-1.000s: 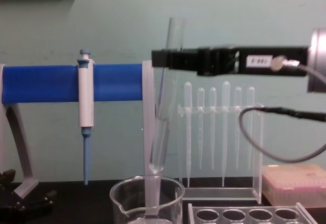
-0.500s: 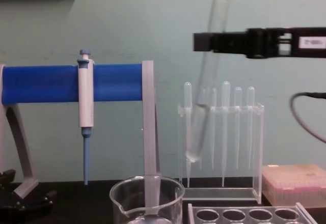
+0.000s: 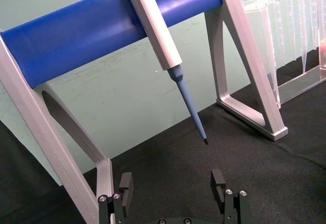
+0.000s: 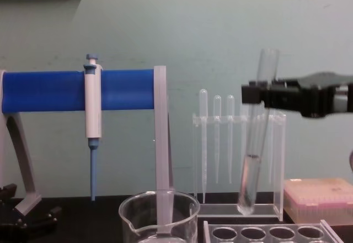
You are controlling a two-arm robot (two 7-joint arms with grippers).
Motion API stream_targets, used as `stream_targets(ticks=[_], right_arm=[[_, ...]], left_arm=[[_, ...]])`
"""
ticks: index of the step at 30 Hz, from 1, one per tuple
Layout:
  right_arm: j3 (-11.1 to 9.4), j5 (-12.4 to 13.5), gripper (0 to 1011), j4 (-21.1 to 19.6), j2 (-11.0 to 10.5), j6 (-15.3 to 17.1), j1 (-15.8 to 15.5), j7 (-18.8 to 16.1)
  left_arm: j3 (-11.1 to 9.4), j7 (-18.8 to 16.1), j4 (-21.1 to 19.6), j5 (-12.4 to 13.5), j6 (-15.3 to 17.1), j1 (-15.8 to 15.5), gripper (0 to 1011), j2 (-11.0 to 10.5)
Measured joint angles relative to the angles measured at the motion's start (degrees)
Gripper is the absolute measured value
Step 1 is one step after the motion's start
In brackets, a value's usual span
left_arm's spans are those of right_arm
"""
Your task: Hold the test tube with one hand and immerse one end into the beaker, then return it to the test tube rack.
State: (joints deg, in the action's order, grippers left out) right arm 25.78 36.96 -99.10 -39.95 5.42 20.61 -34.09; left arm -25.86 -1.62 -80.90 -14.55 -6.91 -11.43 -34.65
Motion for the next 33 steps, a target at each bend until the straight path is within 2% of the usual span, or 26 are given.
stream_targets(ticks=[11,33], right_arm=[[0.4,-1.6,226,3.1,0.6,-1.4,-1.4,0.1],[1.3,-4.2,225,5.6,1.6,-2.3,-3.1,-0.6]], left_arm=[[0.0,0.0,0.0,0.0,0.0,0.0,1000,0.0],[0.0,0.0,0.0,0.0,0.0,0.0,1000,0.0]])
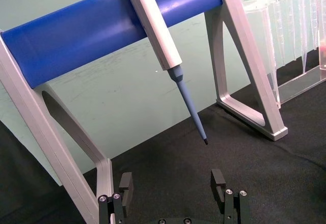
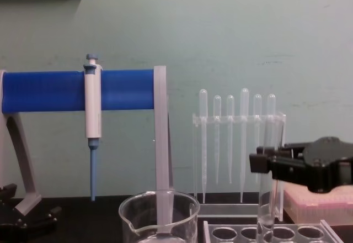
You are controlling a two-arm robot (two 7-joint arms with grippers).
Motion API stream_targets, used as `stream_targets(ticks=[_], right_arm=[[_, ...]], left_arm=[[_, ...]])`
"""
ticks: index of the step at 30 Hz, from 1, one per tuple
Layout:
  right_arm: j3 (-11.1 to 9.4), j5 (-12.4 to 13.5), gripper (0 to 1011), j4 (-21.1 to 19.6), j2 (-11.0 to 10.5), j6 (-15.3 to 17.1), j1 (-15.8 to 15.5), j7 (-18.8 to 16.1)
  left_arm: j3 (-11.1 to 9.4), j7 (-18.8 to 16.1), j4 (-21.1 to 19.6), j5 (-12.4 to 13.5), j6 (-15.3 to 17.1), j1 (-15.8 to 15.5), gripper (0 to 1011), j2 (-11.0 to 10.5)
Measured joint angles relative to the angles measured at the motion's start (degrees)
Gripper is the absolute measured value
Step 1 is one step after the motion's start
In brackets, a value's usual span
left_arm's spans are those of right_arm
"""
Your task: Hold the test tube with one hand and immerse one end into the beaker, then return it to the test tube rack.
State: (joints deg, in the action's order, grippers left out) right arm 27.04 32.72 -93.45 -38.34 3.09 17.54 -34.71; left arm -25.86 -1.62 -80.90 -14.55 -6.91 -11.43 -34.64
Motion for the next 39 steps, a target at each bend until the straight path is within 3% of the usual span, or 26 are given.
stream_targets(ticks=[16,28,33,39], right_arm=[[0.4,-3.0,225,1.8,1.3,-2.1,-1.5,-0.1],[0.4,-3.0,227,1.7,1.3,-2.1,-1.4,-0.1],[0.3,-2.9,343,1.7,1.2,-2.1,-1.4,-0.1],[0.3,-2.9,575,1.6,1.2,-2.0,-1.4,-0.1]], left_arm=[[0.0,0.0,0.0,0.0,0.0,0.0,1000,0.0],[0.0,0.0,0.0,0.0,0.0,0.0,1000,0.0],[0.0,0.0,0.0,0.0,0.0,0.0,1000,0.0],[0.0,0.0,0.0,0.0,0.0,0.0,1000,0.0]])
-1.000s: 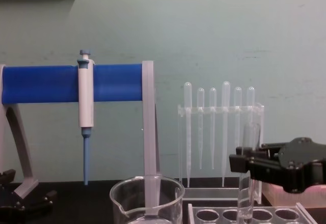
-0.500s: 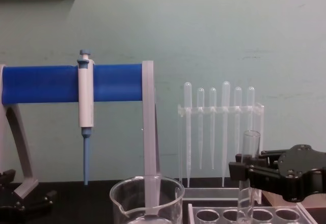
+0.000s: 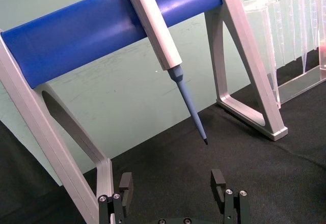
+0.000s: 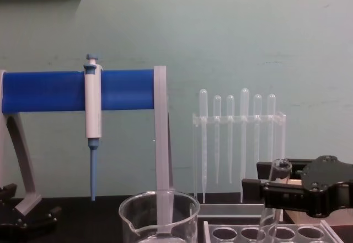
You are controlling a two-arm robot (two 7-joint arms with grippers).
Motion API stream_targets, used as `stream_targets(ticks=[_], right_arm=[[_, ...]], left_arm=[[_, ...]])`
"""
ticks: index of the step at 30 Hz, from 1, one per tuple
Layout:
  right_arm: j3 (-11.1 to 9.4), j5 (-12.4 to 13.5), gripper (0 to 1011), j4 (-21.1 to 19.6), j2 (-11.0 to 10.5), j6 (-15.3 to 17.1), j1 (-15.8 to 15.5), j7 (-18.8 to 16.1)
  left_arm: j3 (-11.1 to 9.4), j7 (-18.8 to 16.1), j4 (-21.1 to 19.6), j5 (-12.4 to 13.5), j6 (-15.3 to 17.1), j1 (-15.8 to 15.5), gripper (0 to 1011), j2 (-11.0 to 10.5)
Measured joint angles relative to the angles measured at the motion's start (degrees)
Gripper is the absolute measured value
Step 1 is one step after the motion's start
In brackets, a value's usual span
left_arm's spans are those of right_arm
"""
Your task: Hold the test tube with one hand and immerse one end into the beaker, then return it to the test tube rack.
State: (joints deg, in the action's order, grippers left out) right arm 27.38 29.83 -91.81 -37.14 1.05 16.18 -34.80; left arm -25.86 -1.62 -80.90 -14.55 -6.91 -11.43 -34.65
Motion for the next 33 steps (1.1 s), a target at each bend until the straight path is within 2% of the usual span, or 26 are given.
stream_targets(ticks=[3,6,10,11,13,16,18,19,20,21,22,25,26,29,30,33], right_arm=[[0.0,0.0,629,0.0,0.0,0.0,0.0,0.0],[-0.6,0.6,743,-0.6,0.0,-0.1,-0.3,0.0],[-3.1,3.2,848,-3.1,0.0,-0.6,-1.7,0.5],[-4.3,4.3,899,-4.3,0.0,-0.8,-2.4,1.2],[-5.4,5.4,931,-5.3,0.2,-0.8,-3.1,2.0],[-7.9,6.8,1002,-7.6,0.9,-0.7,-4.7,6.0],[-9.8,6.5,1002,-9.3,2.0,-0.5,-6.3,10.6],[-10.3,6.0,1002,-9.6,2.5,-0.5,-6.7,12.4],[-11.3,4.7,1002,-10.1,3.8,-0.5,-7.5,16.0],[-11.6,3.9,1002,-10.2,4.3,-0.5,-7.9,17.8],[-12.1,2.4,1002,-10.2,5.5,-0.4,-8.4,21.1],[-12.4,-0.9,1002,-9.5,7.3,-0.5,-8.9,26.0],[-12.4,-3.2,1002,-8.6,8.5,-0.7,-9.2,29.0],[-12.3,-6.4,1002,-6.7,10.2,-0.7,-9.2,33.1],[-12.1,-8.2,1002,-5.4,11.1,-0.5,-9.2,35.3],[-11.8,-10.6,1002,-3.0,12.4,-0.1,-8.9,37.6]], left_arm=[[0.0,0.0,0.0,0.0,0.0,0.0,1000,0.0],[0.0,0.0,0.0,0.0,0.0,0.0,1000,0.0],[0.0,0.0,0.0,0.0,0.0,0.0,1000,0.0],[0.0,0.0,0.0,0.0,0.0,0.0,1000,0.0],[0.0,0.0,0.0,0.0,0.0,0.0,1000,0.0],[0.0,0.0,0.0,0.0,0.0,0.0,1000,0.0],[0.0,0.0,0.0,0.0,0.0,0.0,1000,0.0],[0.0,0.0,0.0,0.0,0.0,0.0,1000,0.0],[0.0,0.0,0.0,0.0,0.0,0.0,1000,0.0],[0.0,0.0,0.0,0.0,0.0,0.0,1000,0.0],[0.0,0.0,0.0,0.0,0.0,0.0,1000,0.0],[0.0,0.0,0.0,0.0,0.0,0.0,1000,0.0],[0.0,0.0,0.0,0.0,0.0,0.0,1000,0.0],[0.0,0.0,0.0,0.0,0.0,0.0,1000,0.0],[0.0,0.0,0.0,0.0,0.0,0.0,1000,0.0],[0.0,0.0,0.0,0.0,0.0,0.0,1000,0.0]])
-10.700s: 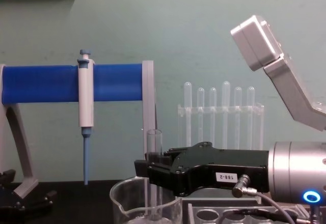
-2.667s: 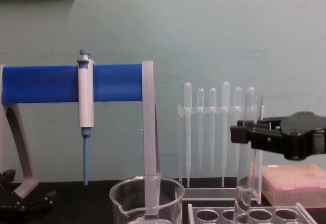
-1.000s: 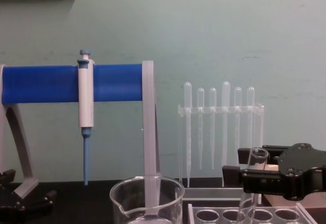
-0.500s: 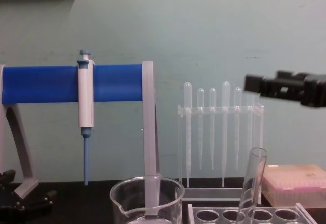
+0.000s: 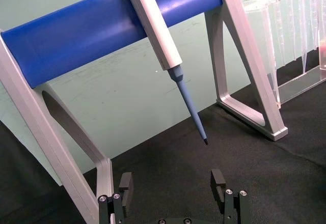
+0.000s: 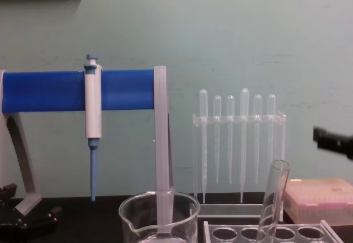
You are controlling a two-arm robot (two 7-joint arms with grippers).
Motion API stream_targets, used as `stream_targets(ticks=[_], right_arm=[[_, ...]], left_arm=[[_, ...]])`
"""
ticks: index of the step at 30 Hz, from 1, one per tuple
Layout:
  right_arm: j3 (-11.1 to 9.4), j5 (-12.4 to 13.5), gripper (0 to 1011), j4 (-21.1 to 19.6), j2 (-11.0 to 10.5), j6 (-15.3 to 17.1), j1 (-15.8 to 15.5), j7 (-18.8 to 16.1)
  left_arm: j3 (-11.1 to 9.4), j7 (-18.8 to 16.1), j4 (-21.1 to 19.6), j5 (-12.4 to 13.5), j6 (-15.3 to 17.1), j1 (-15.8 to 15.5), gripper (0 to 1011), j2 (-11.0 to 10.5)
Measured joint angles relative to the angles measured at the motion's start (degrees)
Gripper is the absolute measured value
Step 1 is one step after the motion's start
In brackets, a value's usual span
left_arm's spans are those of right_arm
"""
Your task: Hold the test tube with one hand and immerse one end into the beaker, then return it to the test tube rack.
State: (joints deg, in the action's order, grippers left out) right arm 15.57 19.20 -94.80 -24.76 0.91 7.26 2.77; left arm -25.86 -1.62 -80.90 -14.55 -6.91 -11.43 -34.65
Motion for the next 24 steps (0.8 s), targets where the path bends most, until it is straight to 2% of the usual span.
stream_targets(ticks=[7,10,24], right_arm=[[0.5,-3.1,1002,3.7,1.3,-0.2,0.3,1.1],[0.7,-2.9,1002,4.3,0.7,0.0,0.5,-1.6],[0.7,-3.0,1002,4.1,0.9,-0.1,0.4,-0.6]], left_arm=[[0.0,0.0,0.0,0.0,0.0,0.0,1000,0.0],[0.0,0.0,0.0,0.0,0.0,0.0,1000,0.0],[0.0,0.0,0.0,0.0,0.0,0.0,1000,0.0]])
